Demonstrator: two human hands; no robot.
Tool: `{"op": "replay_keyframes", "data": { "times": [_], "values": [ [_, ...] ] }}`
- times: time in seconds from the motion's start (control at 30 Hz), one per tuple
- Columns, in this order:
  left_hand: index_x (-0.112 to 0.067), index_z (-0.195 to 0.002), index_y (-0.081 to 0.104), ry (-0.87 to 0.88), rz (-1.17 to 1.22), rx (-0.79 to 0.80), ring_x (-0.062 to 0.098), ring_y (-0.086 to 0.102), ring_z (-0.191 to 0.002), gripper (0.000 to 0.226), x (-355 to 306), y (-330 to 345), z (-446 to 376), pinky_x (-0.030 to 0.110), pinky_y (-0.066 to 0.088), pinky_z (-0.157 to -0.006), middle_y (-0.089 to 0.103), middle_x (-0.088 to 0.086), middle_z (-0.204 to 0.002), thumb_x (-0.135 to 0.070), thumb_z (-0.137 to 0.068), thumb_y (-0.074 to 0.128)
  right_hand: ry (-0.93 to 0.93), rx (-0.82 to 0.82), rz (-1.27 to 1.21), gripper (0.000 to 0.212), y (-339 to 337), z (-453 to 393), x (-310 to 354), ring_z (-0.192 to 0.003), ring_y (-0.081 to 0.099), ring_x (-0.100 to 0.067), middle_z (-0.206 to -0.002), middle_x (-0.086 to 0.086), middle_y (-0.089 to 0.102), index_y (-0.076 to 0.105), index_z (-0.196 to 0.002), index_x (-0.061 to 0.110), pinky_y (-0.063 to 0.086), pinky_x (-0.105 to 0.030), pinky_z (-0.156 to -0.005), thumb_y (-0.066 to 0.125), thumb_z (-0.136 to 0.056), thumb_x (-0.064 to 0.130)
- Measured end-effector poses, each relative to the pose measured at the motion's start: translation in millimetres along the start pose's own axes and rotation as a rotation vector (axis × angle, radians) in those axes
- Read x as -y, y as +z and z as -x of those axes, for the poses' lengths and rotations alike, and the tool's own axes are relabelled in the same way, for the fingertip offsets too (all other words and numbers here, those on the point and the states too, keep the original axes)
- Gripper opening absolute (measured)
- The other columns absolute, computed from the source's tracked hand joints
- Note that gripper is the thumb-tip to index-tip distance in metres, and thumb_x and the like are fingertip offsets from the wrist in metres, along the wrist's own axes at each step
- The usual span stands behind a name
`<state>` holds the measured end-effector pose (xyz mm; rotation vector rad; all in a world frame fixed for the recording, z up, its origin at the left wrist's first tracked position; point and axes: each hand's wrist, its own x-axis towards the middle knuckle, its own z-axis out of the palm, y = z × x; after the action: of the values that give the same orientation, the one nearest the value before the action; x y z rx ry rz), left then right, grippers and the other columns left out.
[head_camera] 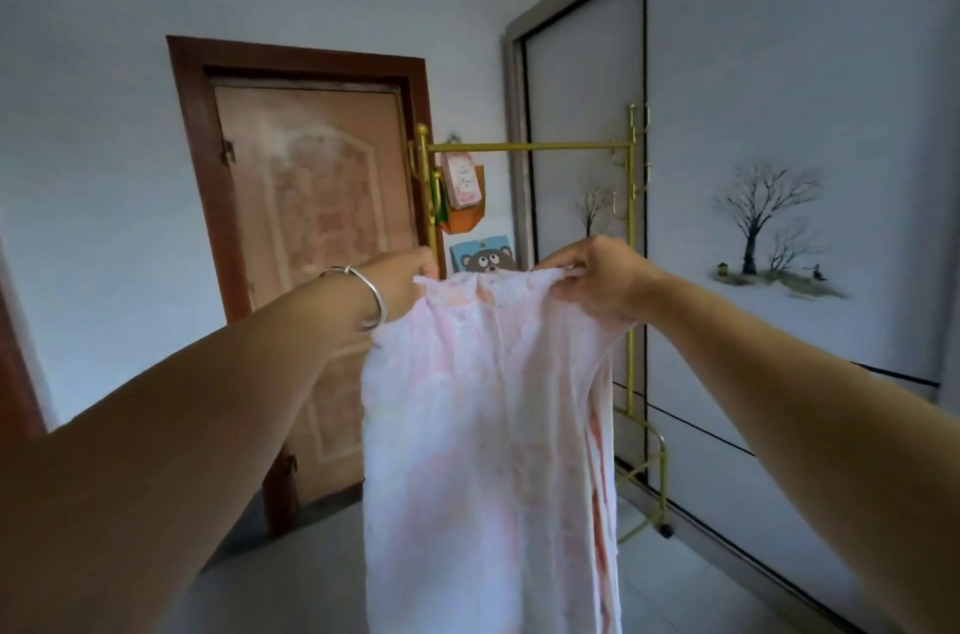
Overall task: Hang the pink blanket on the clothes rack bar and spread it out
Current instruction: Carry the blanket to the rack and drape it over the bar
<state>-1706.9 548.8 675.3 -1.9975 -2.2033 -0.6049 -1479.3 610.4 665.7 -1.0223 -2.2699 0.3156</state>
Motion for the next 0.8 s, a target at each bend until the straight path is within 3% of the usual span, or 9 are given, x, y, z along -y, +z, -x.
{"op": "replay_keyframes", "data": {
  "times": [0.1, 0.17, 0.23, 0.3, 0.4, 0.47, 0.53, 0.67, 0.8],
  "values": [
    [-0.02, -0.082, 0.05, 0.079, 0.052, 0.01, 0.028, 0.053, -0.09, 0.025, 5, 21, -61, 0.036, 0.043, -0.079, 0.056, 0.016, -0.098, 0.0, -0.09, 0.039, 0.045, -0.048, -0.01, 0.029, 3, -39, -37, -0.093, 0.061, -0.017, -0.111, -0.007, 0.069, 0.07, -0.112, 0.017, 0.045, -0.021, -0.081, 0.06, -0.086, 0.008],
    [-0.015, -0.098, 0.06, 0.115, 0.056, 0.028, 0.033, 0.056, -0.106, 0.027, 6, 33, -93, 0.038, 0.046, -0.092, 0.06, 0.018, -0.113, 0.001, -0.091, 0.039, 0.069, -0.07, -0.003, 0.029, 7, -62, -54, -0.087, 0.06, -0.014, -0.1, -0.004, 0.068, 0.071, -0.111, 0.017, 0.044, -0.02, -0.078, 0.06, -0.086, 0.007],
    [-0.011, -0.111, 0.062, 0.144, 0.072, 0.024, 0.032, 0.055, -0.111, 0.032, 9, 45, -135, 0.035, 0.045, -0.095, 0.06, 0.015, -0.12, 0.001, -0.091, 0.039, 0.081, -0.112, 0.03, 0.029, 11, -94, -73, -0.075, 0.059, -0.009, -0.092, -0.001, 0.066, 0.071, -0.109, 0.018, 0.045, -0.016, -0.072, 0.06, -0.085, 0.008],
    [-0.009, -0.11, 0.064, 0.174, 0.102, 0.012, 0.03, 0.055, -0.11, 0.034, 11, 54, -179, 0.032, 0.044, -0.093, 0.062, 0.015, -0.12, 0.003, -0.091, 0.039, 0.102, -0.148, 0.042, 0.028, 11, -128, -92, -0.061, 0.056, -0.003, -0.089, -0.001, 0.066, 0.072, -0.108, 0.018, 0.044, -0.014, -0.064, 0.06, -0.085, 0.007],
    [-0.008, -0.106, 0.067, 0.19, 0.145, -0.022, 0.024, 0.055, -0.104, 0.036, 11, 70, -243, 0.023, 0.039, -0.084, 0.063, 0.014, -0.118, 0.007, -0.09, 0.038, 0.128, -0.206, 0.056, 0.031, 11, -172, -123, -0.078, 0.057, -0.008, -0.093, 0.0, 0.064, 0.071, -0.111, 0.018, 0.042, -0.01, -0.06, 0.06, -0.084, 0.006],
    [-0.008, -0.106, 0.068, 0.208, 0.193, -0.024, 0.028, 0.055, -0.113, 0.037, 7, 84, -280, 0.024, 0.04, -0.089, 0.062, 0.015, -0.123, 0.009, -0.089, 0.039, 0.14, -0.237, 0.04, 0.033, 10, -193, -147, -0.084, 0.053, -0.009, -0.092, 0.002, 0.06, 0.07, -0.113, 0.017, 0.037, -0.007, -0.055, 0.059, -0.084, 0.005],
    [-0.009, -0.108, 0.068, 0.21, 0.213, -0.01, 0.031, 0.052, -0.119, 0.038, 2, 99, -317, 0.027, 0.04, -0.098, 0.058, 0.015, -0.129, 0.01, -0.089, 0.041, 0.181, -0.24, 0.022, 0.033, 9, -214, -170, -0.084, 0.053, -0.01, -0.091, 0.002, 0.059, 0.07, -0.113, 0.018, 0.036, -0.007, -0.059, 0.058, -0.085, 0.005],
    [-0.008, -0.104, 0.069, 0.188, 0.232, -0.039, 0.035, 0.053, -0.117, 0.044, -11, 124, -387, 0.029, 0.044, -0.093, 0.056, 0.021, -0.13, 0.015, -0.087, 0.036, 0.23, -0.269, -0.035, 0.034, 4, -261, -220, -0.088, 0.053, -0.01, -0.095, 0.002, 0.058, 0.067, -0.117, 0.017, 0.038, -0.014, -0.077, 0.057, -0.086, 0.006],
    [-0.008, -0.105, 0.069, 0.15, 0.242, -0.069, 0.033, 0.052, -0.12, 0.045, -23, 149, -451, 0.032, 0.042, -0.101, 0.055, 0.019, -0.133, 0.015, -0.087, 0.035, 0.188, -0.286, -0.047, 0.031, 0, -318, -274, -0.084, 0.053, -0.01, -0.093, 0.004, 0.059, 0.07, -0.112, 0.017, 0.041, -0.012, -0.06, 0.056, -0.087, 0.006]
  ]
}}
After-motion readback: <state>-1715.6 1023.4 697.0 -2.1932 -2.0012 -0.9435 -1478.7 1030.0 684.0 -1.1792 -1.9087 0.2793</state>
